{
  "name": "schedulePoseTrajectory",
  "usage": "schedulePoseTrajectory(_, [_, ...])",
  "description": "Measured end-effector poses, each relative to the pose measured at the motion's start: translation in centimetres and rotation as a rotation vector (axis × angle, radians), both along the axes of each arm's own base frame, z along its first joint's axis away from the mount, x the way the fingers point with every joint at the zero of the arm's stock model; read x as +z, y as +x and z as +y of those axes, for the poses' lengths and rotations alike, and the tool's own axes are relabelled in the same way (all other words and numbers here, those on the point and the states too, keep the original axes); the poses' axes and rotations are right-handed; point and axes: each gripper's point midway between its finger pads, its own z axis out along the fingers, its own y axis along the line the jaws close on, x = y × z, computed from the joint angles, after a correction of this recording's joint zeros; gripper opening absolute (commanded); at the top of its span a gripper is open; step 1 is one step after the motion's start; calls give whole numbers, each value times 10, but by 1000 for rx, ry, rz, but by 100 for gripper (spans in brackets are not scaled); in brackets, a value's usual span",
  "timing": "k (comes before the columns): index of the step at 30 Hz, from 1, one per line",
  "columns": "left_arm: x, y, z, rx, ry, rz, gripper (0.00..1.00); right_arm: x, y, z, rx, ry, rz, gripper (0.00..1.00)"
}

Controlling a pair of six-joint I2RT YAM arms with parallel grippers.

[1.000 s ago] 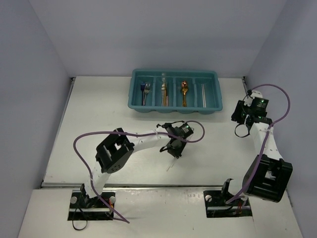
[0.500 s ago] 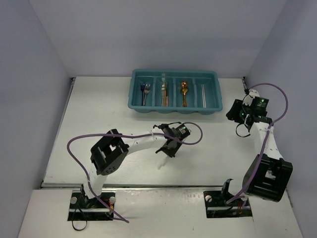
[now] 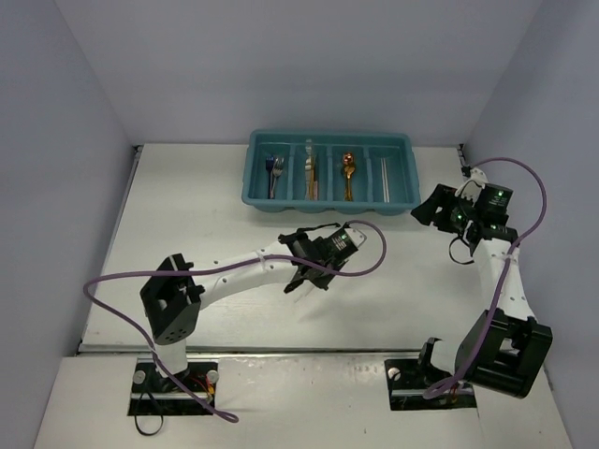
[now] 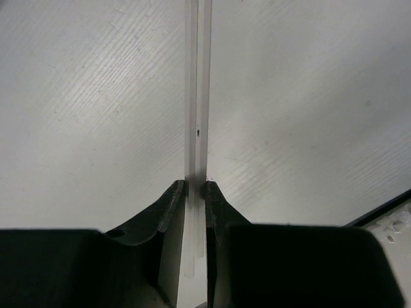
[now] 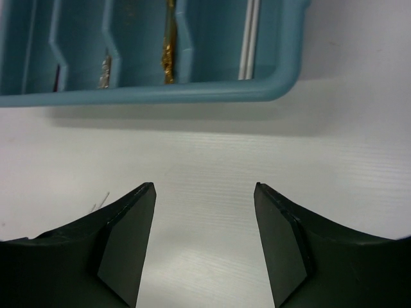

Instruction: Sort the eating utensils into containers

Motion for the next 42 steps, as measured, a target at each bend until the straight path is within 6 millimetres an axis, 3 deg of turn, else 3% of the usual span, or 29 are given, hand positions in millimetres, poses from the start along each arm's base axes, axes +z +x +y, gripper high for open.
schedulePoseTrajectory(5, [17,13,7,35,-1,-66,0,1,-12,32,62,117,28,59])
schedulePoseTrajectory(12, [55,38,6,94,-63,-154,0,23,-20,96,185,169,14,59])
schedulePoseTrajectory(18, [70,50,6,122,-92,-182,0,34,-12,137,232,233,23,57])
schedulePoseTrajectory(27, [77,52,3,125,-118,-170,0,25,5,183,324,291,65,55])
schedulePoseTrajectory(30, [81,53,1,124,-133,-170,0,22,6,199,363,299,82,46])
schedulePoseTrajectory(32, [83,53,0,125,-139,-169,0,21,7,208,384,302,89,31])
schedulePoseTrajectory(34, [83,53,0,127,-140,-169,0,20,6,215,403,304,91,7])
schedulePoseTrajectory(35, [83,53,0,128,-139,-167,0,21,5,218,412,307,90,0])
schedulePoseTrajectory(39, [83,52,0,130,-147,-152,0,29,3,229,449,328,74,0])
schedulePoseTrajectory(42, [83,56,3,145,-156,-146,49,30,2,230,458,327,69,0])
